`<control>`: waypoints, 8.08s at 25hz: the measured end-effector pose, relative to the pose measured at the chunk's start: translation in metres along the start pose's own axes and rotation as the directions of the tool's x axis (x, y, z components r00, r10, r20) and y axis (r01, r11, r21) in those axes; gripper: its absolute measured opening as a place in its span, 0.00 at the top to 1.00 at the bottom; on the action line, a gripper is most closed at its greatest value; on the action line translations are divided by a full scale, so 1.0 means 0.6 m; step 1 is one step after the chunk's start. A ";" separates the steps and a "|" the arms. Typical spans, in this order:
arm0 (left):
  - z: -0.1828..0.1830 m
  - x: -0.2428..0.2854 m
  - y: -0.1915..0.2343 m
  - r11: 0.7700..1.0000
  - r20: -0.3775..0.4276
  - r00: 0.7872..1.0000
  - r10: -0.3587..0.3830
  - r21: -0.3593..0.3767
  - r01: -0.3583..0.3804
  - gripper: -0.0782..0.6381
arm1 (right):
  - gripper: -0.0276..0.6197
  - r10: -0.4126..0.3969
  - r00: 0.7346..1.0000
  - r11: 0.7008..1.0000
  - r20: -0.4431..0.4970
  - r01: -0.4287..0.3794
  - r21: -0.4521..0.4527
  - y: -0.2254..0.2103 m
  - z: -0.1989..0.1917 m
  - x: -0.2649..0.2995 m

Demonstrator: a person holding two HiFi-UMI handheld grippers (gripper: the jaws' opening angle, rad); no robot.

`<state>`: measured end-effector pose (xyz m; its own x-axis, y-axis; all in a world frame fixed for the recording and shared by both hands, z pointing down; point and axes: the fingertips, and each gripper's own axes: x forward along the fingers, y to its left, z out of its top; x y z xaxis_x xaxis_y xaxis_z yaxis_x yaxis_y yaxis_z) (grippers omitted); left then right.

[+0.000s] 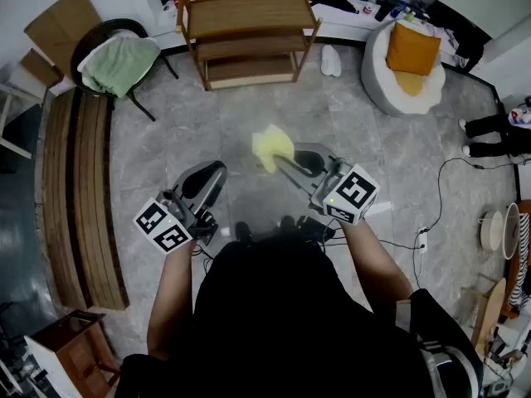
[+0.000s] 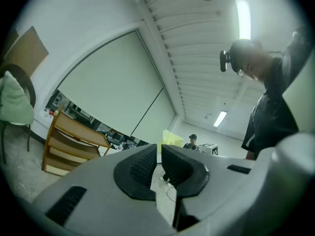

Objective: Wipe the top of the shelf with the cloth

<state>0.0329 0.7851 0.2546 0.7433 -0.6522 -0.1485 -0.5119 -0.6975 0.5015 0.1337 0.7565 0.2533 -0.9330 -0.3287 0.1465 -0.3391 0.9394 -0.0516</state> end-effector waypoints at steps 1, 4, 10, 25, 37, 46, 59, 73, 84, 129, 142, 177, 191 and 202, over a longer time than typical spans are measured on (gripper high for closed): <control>-0.001 -0.004 0.000 1.000 -0.016 1.000 0.002 0.017 -0.002 0.87 | 0.89 -0.006 1.000 1.000 -0.005 0.006 0.013 0.004 -0.004 0.005; -0.004 -0.022 0.009 0.996 -0.066 0.997 0.032 0.081 -0.026 0.87 | 0.89 -0.019 1.000 0.999 -0.022 0.020 0.041 0.019 -0.018 0.028; -0.010 -0.053 0.039 0.995 -0.111 0.992 0.056 0.091 -0.046 0.87 | 0.89 -0.053 0.997 0.994 -0.052 0.058 0.097 0.038 -0.040 0.065; 0.001 0.008 0.209 0.995 -0.166 0.981 0.100 0.022 -0.098 0.87 | 0.89 -0.097 0.990 0.985 -0.097 0.110 0.136 -0.113 -0.063 0.157; 0.105 0.219 0.455 0.980 -0.255 0.947 0.197 0.059 -0.188 0.87 | 0.89 -0.063 0.992 0.981 -0.109 0.082 0.176 -0.441 -0.026 0.291; 0.186 0.324 0.577 0.972 -0.211 0.949 0.232 0.024 -0.232 0.87 | 0.89 -0.021 0.996 0.980 -0.084 0.037 0.195 -0.607 0.008 0.374; 0.275 0.403 0.810 0.963 -0.232 0.935 0.268 0.050 -0.263 0.87 | 0.89 -0.077 0.991 0.960 -0.111 0.104 0.260 -0.772 0.009 0.567; 0.357 0.464 1.088 0.904 -0.299 0.873 0.385 -0.068 -0.421 0.87 | 0.89 -0.144 0.960 0.953 -0.240 0.200 0.229 -0.955 0.023 0.772; 0.340 0.530 1.217 0.775 -0.406 0.721 0.561 -0.046 -0.630 0.87 | 0.89 -0.051 0.963 0.937 -0.266 0.138 0.321 -1.099 -0.040 0.842; 0.254 0.565 1.426 0.574 -0.617 0.480 0.624 -0.054 -0.817 0.87 | 0.89 0.077 0.732 0.820 -0.677 0.340 0.460 -1.195 -0.409 1.107; 0.184 0.654 1.390 0.620 -0.659 0.494 0.567 -0.052 -0.783 0.87 | 0.89 0.004 0.719 0.803 -0.695 0.412 0.431 -1.268 -0.422 0.988; 0.033 0.902 1.315 0.753 -0.741 0.472 0.477 0.067 -0.655 0.87 | 0.89 -0.152 0.680 0.725 -0.717 0.570 0.387 -1.455 -0.454 0.663; -0.037 1.044 1.251 0.853 -0.784 0.503 0.364 0.064 -0.518 0.87 | 0.89 -0.257 0.606 0.645 -0.753 0.688 0.333 -1.541 -0.467 0.493; 0.006 1.036 1.266 0.852 -0.757 0.514 0.403 0.105 -0.513 0.87 | 0.89 -0.368 0.509 0.448 -0.778 0.831 0.331 -1.609 -0.474 0.385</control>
<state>0.1044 -0.1510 0.5401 0.5017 -0.3917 0.7713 -0.8628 -0.2904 0.4138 0.2798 -0.1985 0.6181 -0.2559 -0.4371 0.8623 -0.9667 0.1150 -0.2286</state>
